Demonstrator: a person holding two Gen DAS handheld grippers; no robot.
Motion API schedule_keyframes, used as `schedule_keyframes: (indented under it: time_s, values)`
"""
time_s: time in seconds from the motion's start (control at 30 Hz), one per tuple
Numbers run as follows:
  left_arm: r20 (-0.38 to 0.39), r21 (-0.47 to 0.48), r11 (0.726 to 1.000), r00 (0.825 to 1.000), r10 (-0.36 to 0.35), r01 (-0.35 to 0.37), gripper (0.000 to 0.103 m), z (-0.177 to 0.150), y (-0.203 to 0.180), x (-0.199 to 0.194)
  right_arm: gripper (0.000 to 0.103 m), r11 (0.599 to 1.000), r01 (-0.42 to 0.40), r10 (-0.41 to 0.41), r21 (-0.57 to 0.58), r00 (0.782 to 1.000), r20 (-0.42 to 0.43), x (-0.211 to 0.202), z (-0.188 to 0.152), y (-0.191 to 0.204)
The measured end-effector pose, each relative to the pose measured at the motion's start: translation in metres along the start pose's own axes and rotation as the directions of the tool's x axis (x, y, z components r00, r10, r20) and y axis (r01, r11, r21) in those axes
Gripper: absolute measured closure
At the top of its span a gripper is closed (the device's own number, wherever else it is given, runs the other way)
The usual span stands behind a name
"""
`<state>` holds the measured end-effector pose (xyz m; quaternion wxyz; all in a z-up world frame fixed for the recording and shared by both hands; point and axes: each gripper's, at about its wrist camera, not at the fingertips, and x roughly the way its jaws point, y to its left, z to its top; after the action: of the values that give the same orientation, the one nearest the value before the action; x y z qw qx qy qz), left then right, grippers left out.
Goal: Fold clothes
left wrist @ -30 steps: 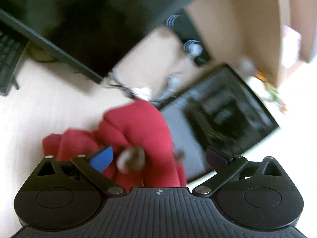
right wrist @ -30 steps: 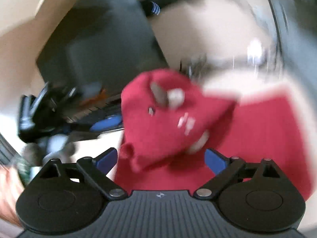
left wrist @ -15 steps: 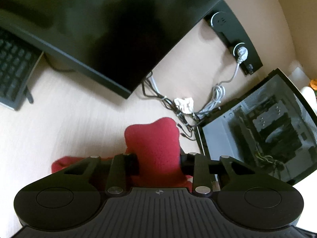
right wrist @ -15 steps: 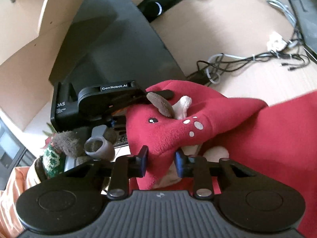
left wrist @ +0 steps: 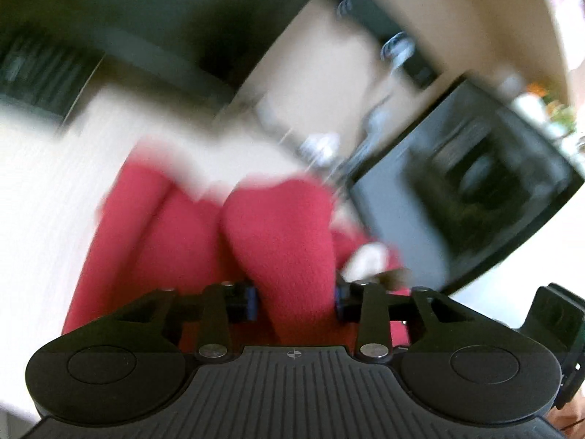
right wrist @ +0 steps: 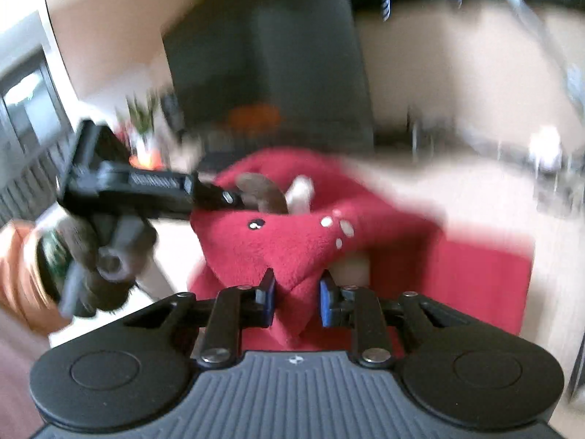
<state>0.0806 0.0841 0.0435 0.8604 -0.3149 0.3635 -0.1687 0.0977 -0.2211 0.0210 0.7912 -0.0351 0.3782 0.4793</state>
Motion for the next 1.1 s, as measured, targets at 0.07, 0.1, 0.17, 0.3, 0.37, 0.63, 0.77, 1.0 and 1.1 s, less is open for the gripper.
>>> schedule_keyframes:
  time_s: [0.07,0.1,0.17,0.3,0.37,0.63,0.77,1.0,1.1]
  values:
    - [-0.021,-0.070,0.997,1.000,-0.015,0.013,0.044,-0.013,0.024,-0.001,0.079,0.999,0.015,-0.012,0.036,0.997,-0.077,0.020,-0.025,-0.003]
    - [-0.031,-0.106,0.994,0.999,-0.023,0.020,0.044,-0.019,0.036,-0.001,0.078,0.998,0.015,-0.009,0.059,0.996,-0.089,0.028,-0.035,-0.003]
    - [-0.029,-0.095,0.995,0.999,-0.025,0.022,0.044,-0.017,0.040,-0.008,0.074,0.996,0.023,-0.016,0.084,0.997,-0.077,0.032,-0.043,-0.004]
    - [-0.007,0.041,0.999,1.000,-0.023,0.023,0.040,0.000,0.024,-0.023,0.067,0.991,0.046,-0.039,0.123,0.998,-0.051,0.030,-0.042,-0.005]
    - [0.023,0.105,0.993,0.999,-0.047,0.045,0.036,0.011,0.012,-0.031,0.060,0.989,0.061,-0.055,0.132,0.997,-0.046,0.029,-0.039,-0.005]
    - [-0.033,0.218,0.969,0.993,-0.116,0.120,0.020,0.018,-0.018,0.026,0.043,0.984,0.147,-0.153,0.104,0.987,0.047,0.002,-0.023,0.007]
    - [-0.079,0.163,0.986,0.997,-0.018,0.030,0.022,0.012,0.004,0.057,0.034,0.977,0.196,-0.203,0.078,0.974,0.101,-0.011,-0.010,0.016]
    - [-0.082,0.163,0.986,0.996,-0.032,0.045,0.020,0.012,0.009,0.057,0.020,0.965,0.259,-0.262,0.039,0.952,0.159,-0.018,0.006,0.026]
    - [-0.080,0.161,0.986,0.996,-0.032,0.045,0.020,0.011,0.008,0.057,0.019,0.966,0.256,-0.257,0.022,0.957,0.134,0.001,0.004,0.023]
